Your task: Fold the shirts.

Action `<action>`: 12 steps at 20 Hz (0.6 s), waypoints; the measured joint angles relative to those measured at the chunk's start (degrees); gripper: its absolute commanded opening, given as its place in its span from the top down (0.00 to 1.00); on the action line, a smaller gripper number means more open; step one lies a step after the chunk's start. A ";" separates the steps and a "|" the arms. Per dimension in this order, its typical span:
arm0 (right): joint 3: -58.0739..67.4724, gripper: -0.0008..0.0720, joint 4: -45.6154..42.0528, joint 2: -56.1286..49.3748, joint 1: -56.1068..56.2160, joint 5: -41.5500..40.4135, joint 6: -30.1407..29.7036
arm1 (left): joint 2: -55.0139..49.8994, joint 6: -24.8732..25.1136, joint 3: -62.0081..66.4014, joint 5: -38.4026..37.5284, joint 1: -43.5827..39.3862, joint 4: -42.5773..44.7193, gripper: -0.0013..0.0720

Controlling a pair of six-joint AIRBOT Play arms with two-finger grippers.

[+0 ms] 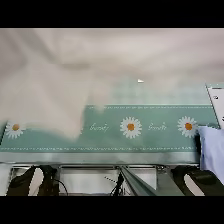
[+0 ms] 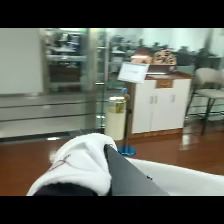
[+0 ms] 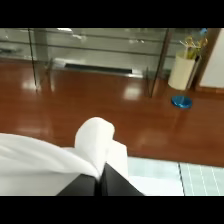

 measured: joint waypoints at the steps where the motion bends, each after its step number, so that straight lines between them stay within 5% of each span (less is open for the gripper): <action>1: -0.02 0.96 -0.55 0.87 0.00 2.10 0.44 | 1.05 -0.92 -0.17 -1.95 0.44 3.06 0.95; 7: -15.65 0.96 1.36 4.44 0.00 12.92 2.62 | 4.15 -4.76 -14.67 -10.16 -2.89 9.88 0.95; 12: -45.79 0.96 6.58 7.06 0.00 6.32 3.98 | 3.48 -5.64 -40.85 -15.43 -10.91 8.94 0.95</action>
